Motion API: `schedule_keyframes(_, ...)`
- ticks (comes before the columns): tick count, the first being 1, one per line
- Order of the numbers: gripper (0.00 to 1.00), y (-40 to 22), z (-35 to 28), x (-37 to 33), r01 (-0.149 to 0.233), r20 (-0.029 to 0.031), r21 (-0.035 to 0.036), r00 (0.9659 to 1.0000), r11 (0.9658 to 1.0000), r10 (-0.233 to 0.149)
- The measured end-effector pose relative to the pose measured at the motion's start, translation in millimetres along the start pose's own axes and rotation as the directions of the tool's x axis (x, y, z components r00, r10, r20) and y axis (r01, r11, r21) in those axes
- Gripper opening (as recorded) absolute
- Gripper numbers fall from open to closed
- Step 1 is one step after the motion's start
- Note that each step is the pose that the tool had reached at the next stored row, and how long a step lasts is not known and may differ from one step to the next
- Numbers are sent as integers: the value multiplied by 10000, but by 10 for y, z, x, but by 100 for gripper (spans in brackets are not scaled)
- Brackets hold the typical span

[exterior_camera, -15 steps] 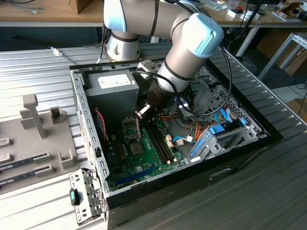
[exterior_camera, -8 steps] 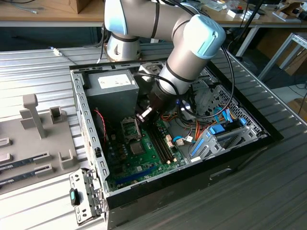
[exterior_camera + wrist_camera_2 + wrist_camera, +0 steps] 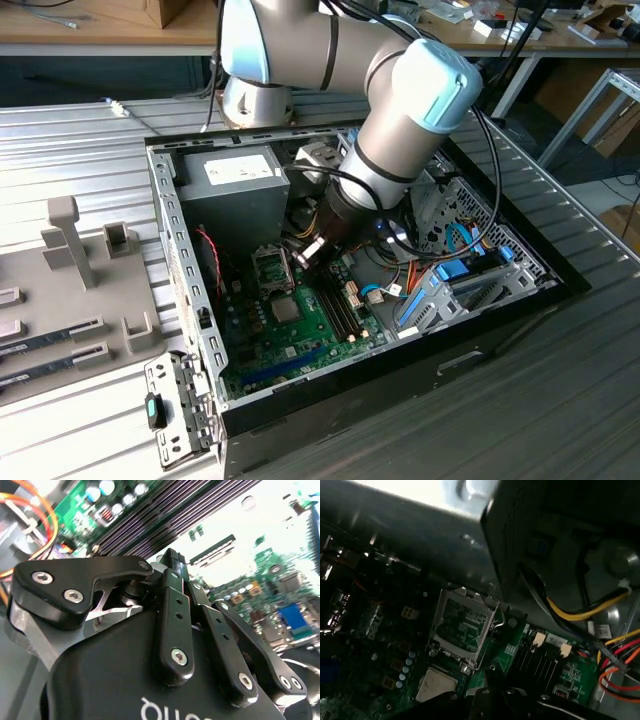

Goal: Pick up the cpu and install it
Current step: 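Place the cpu into insertion slot, then close the cpu cover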

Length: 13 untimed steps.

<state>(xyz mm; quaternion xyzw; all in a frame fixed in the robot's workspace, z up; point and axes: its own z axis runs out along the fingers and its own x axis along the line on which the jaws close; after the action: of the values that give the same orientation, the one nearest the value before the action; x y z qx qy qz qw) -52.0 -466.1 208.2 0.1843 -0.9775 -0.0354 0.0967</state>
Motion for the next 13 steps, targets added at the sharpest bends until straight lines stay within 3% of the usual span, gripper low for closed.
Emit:
schedule_keyframes(1,11,-37,-1,14,-2,-3,8,10000,10000,2)
schedule_keyframes(10,11,-40,-1,15,-2,-4,8,10000,10000,2)
schedule_keyframes(11,11,-31,0,8,-2,-3,8,10000,10000,2)
schedule_keyframes(13,11,83,3,-53,-1,-5,9,10000,10000,1)
